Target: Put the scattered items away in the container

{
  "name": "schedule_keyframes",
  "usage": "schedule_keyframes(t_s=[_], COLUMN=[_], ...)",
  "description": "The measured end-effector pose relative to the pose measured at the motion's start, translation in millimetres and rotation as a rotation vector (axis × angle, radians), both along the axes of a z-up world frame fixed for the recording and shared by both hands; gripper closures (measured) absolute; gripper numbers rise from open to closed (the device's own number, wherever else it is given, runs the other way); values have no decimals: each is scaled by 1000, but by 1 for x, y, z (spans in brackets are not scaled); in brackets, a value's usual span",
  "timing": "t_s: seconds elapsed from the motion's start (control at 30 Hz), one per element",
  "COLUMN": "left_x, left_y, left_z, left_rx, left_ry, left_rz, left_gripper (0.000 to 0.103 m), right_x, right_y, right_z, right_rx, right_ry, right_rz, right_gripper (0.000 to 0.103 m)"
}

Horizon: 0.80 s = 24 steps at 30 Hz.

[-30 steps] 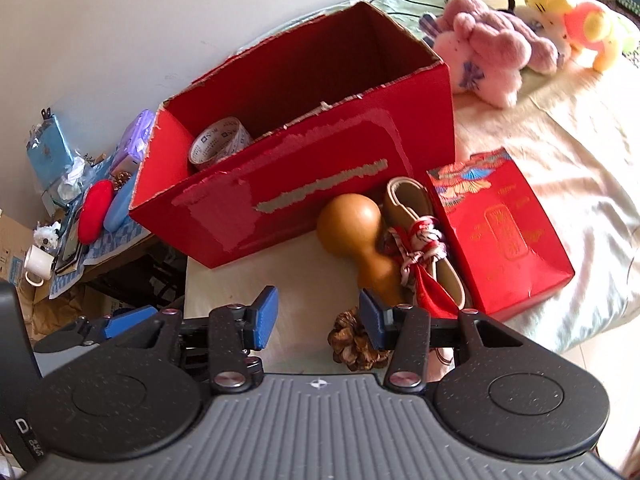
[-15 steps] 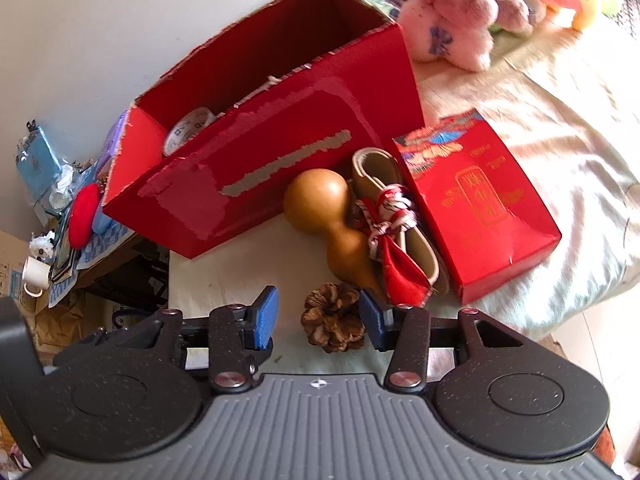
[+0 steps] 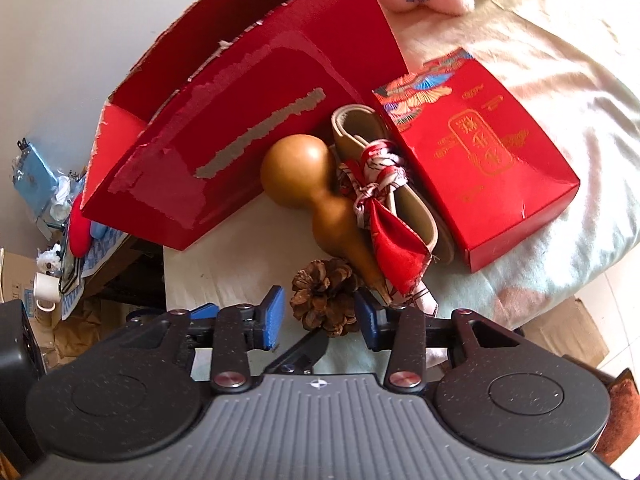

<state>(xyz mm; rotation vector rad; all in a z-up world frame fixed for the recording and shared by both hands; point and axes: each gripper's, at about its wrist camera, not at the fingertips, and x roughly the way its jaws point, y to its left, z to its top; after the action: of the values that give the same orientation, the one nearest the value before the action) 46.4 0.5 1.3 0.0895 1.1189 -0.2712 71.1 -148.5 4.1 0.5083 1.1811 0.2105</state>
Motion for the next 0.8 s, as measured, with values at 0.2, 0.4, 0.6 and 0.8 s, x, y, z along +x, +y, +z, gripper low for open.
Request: schedule_keyframes(t_s=[0.2, 0.4, 0.6, 0.8], left_x=[2, -2, -4, -4], left_y=[-4, 8, 22, 17], left_z=[-5, -5, -10, -8], left_rx=[-29, -46, -69, -85], left_ry=[20, 20, 30, 10], left_rz=[-12, -3, 30, 17], left_gripper=[13, 28, 37, 41], right_x=[4, 7, 9, 11], right_y=[0, 6, 6, 6], right_z=[-8, -12, -14, -15], right_rx=[35, 97, 131, 103], right_ry=[24, 38, 34, 29], right_rz=[-11, 20, 16, 22], right_gripper=[62, 62, 62, 59])
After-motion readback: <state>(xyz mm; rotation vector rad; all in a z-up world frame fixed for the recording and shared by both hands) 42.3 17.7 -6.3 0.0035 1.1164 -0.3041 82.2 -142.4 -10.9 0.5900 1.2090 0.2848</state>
